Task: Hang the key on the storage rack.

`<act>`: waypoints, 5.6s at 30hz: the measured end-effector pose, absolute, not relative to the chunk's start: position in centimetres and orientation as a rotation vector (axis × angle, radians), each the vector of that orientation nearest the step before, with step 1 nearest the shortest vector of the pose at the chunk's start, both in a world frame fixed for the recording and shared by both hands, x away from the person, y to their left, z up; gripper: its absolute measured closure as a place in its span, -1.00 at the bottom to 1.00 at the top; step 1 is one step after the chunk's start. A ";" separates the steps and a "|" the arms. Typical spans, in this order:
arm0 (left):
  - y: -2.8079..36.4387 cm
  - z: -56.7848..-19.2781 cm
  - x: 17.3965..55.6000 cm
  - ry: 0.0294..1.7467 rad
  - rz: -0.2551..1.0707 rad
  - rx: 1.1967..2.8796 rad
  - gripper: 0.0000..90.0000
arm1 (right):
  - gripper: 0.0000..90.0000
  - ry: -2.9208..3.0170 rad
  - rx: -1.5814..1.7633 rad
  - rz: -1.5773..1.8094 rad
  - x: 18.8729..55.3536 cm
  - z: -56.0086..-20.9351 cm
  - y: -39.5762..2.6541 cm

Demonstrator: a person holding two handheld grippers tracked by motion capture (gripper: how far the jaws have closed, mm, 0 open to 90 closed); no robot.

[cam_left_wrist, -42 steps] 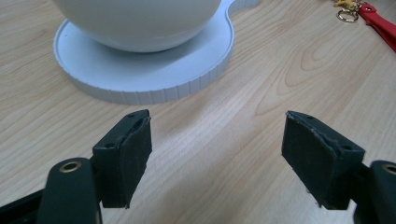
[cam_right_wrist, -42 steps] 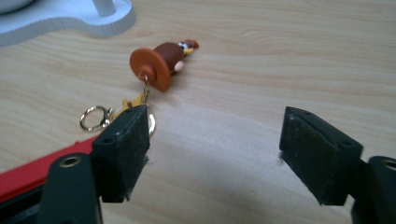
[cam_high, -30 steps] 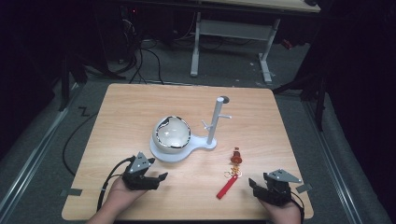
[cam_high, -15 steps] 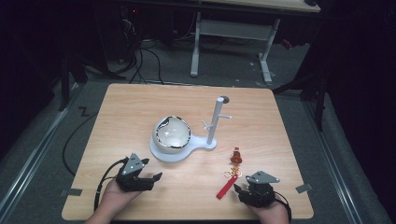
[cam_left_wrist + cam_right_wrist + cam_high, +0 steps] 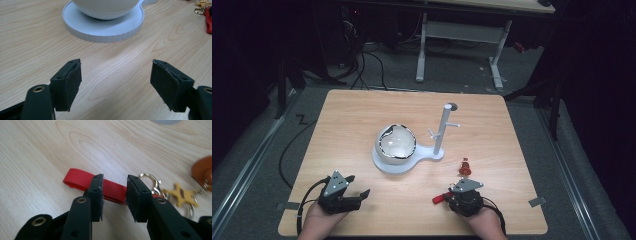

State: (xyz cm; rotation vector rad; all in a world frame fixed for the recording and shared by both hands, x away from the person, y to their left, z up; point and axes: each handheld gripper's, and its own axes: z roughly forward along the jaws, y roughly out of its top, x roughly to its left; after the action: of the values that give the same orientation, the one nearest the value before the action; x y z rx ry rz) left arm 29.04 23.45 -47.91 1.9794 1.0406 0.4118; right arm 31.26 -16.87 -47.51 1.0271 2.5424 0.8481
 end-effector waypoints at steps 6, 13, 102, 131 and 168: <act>24.0 -47.8 28.5 1.051 0.420 1.974 -0.43 | 0.55 2.564 0.974 0.852 31.9 -47.7 -14.7; 23.9 -47.8 28.5 1.044 0.414 1.977 -0.43 | 0.64 2.593 0.874 0.853 32.5 -48.0 -10.4; 22.3 -48.2 29.3 0.971 0.376 2.040 -0.43 | 0.47 2.893 1.281 -0.069 39.3 -45.1 -16.1; 22.2 -48.4 29.2 0.976 0.372 2.042 -0.43 | 0.66 2.923 1.183 -0.034 38.7 -38.4 -17.1; 22.4 -48.3 29.3 0.976 0.362 2.038 -0.43 | 0.66 2.669 1.102 0.229 44.3 -23.6 -14.3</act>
State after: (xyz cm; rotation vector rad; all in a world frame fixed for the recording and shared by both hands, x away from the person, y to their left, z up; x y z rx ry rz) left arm 29.30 22.38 -48.33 2.0381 0.9761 0.3616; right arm 44.34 -14.27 -23.60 1.1022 2.6686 0.2294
